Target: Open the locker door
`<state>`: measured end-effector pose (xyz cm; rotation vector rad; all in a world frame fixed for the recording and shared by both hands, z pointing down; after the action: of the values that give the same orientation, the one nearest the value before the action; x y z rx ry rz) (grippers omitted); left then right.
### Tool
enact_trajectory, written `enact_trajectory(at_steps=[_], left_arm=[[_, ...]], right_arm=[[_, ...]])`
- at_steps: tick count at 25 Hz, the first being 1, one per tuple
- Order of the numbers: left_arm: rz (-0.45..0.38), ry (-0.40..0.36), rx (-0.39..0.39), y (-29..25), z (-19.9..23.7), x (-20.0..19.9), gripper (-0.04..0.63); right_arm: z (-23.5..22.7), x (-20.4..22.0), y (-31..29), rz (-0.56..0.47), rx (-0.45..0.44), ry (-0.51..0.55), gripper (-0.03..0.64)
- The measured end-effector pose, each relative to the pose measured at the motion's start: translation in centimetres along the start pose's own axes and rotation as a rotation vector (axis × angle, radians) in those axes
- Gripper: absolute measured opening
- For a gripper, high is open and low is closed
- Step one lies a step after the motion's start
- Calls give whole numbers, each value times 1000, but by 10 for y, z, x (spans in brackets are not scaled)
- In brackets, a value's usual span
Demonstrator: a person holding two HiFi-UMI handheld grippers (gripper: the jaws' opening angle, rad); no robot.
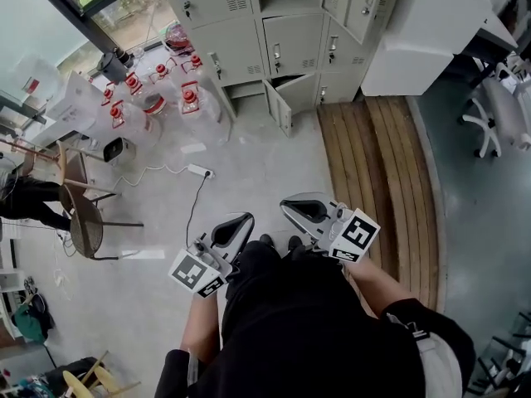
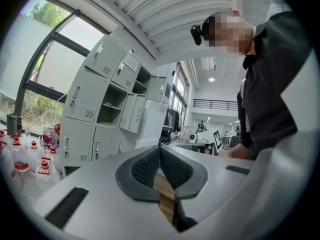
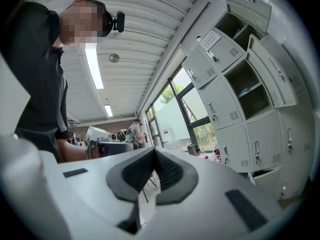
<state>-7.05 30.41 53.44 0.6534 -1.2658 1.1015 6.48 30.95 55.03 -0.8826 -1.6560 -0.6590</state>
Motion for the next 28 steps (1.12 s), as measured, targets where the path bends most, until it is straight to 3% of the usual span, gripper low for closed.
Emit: enact_trajectory(at_steps=[3, 10, 22, 28], left_arm=[[16, -15, -20, 5, 9, 3, 18], [6, 44, -8, 0, 49, 12, 18], [-119, -5, -78, 45, 191, -55, 18], [-132, -22, -26, 61, 243, -73, 18]], right_arm=[[-3, 8, -15, 19, -28, -6, 12], [-27, 9, -53, 70, -53, -9, 11], [-76, -55, -204, 82, -103, 71, 11], [-92, -72, -261, 74, -69, 59, 12]])
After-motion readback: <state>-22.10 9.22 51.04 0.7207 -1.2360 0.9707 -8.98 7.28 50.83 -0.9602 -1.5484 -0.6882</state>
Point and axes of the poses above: the fingertips, and each gripper's own axes: y backward along the fingers, z to its left, x out of its underside, the point moved 4 cm from there along y, backward along the fingers, and after that the axes turned 5 degrees about z, right-handed, at the moved point
